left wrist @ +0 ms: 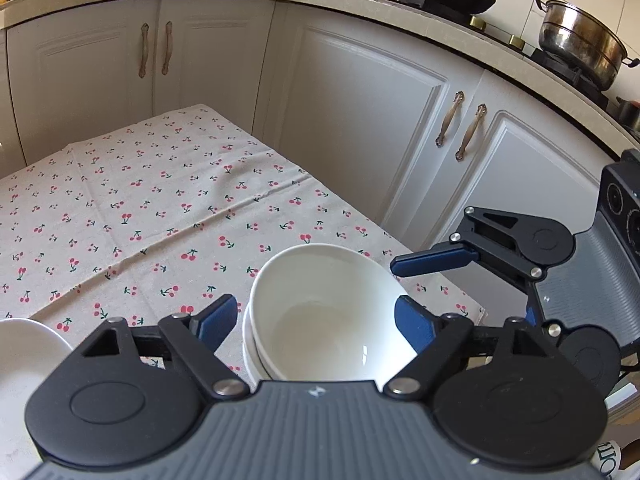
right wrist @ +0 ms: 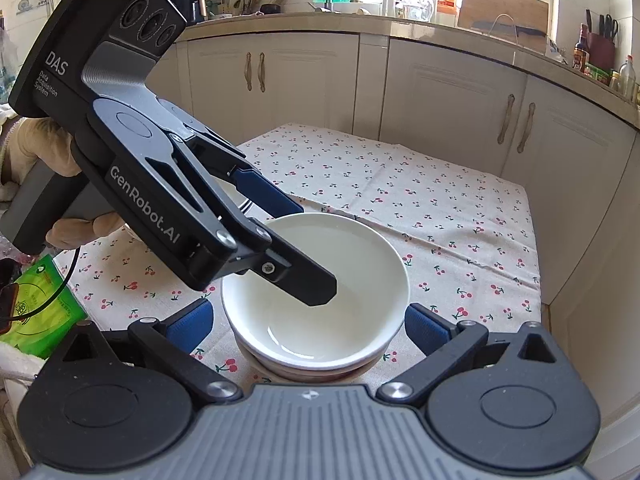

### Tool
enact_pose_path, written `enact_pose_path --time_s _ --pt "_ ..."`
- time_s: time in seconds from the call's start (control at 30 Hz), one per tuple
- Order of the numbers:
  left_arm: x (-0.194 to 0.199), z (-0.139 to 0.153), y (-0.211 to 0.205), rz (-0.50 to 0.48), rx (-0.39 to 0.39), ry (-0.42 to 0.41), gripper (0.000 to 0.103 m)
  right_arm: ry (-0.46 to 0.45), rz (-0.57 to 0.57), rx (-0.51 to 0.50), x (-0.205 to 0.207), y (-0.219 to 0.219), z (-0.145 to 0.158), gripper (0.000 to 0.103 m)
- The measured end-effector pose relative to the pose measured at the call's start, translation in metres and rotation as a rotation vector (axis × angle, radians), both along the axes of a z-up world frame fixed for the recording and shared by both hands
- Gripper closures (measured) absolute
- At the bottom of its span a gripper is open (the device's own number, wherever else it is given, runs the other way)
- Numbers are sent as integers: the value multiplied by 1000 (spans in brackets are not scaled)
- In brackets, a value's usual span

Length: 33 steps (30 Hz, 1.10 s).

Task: Organize plates and bowls
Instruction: 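Lower the bowl onto the two stacked bowls and open the left gripper, then grasp the bowl stack rim with the left gripper while the right gripper grasps the opposite rim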

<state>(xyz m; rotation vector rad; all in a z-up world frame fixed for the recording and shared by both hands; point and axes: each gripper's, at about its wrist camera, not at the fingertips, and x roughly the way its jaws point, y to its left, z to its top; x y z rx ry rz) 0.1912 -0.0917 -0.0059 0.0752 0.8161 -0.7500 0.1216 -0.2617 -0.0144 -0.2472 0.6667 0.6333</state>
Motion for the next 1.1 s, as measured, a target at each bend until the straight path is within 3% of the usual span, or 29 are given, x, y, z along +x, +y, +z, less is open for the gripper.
enact_pose_path --time_s 0.23,0.4,0.7,0.9,1.1 --pt "-1 9 16 43 3 -32 18 -46 21 -36 -7 8 3 0" --pt "21 4 20 95 35 -47 17 -61 45 -40 -12 13 4 0" --pt "38 -18 37 157 39 5 17 -53 47 -36 -24 3 0 0" --pt "28 -10 38 130 31 -46 17 -39 38 -39 -24 -1 -4 0" --pt "-16 2 41 -11 20 -111 10 -4 29 -86 -24 -11 -19 0"
